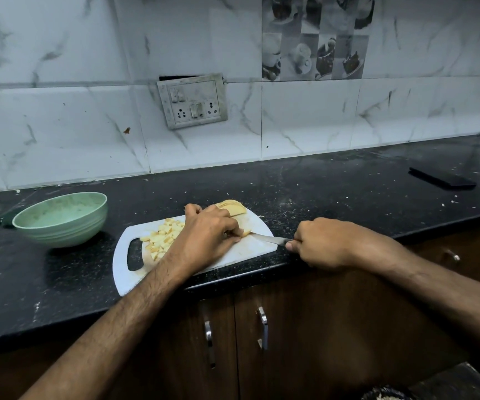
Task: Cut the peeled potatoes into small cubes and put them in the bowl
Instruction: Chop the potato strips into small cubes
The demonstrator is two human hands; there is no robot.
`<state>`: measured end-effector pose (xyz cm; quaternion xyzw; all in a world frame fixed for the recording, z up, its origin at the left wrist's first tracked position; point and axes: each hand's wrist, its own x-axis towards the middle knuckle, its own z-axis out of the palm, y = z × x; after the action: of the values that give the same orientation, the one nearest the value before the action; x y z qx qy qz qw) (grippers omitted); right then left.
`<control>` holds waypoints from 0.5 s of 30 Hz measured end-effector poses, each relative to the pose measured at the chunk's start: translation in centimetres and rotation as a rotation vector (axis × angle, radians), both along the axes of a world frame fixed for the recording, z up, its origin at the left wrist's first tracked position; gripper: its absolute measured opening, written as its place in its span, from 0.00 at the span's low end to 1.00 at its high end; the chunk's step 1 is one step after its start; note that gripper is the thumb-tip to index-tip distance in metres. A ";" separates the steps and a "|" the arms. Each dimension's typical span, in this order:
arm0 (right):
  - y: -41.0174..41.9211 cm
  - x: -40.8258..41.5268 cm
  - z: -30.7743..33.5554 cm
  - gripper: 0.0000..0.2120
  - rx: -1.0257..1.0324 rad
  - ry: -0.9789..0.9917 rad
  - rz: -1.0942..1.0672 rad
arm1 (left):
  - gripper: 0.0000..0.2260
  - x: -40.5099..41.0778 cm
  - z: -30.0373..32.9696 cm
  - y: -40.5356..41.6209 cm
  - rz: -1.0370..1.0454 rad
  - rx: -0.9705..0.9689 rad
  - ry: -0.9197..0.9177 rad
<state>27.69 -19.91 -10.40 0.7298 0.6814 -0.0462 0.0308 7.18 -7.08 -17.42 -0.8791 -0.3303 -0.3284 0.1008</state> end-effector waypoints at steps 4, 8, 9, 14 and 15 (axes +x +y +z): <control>-0.9 -0.7 -0.1 0.15 0.104 -0.209 0.060 | 0.03 -0.2 -0.1 0.2 0.001 -0.020 -0.029; -1.0 -0.6 0.4 0.18 0.163 -0.117 0.007 | 0.04 -0.4 -0.1 0.2 0.005 -0.047 -0.055; -0.9 -0.5 0.6 0.18 0.163 -0.088 -0.003 | 0.05 -0.4 -0.1 0.2 0.006 -0.047 -0.056; -0.8 -1.1 0.2 0.15 0.103 -0.060 0.020 | 0.05 -0.4 -0.2 0.2 0.006 -0.043 -0.053; -0.7 -1.3 0.0 0.15 0.094 -0.052 0.014 | 0.05 -0.4 -0.2 0.2 0.006 -0.041 -0.049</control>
<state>26.36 -20.59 -10.38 0.7268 0.6867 0.0050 0.0144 6.74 -6.89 -17.65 -0.8716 -0.3420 -0.3430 0.0757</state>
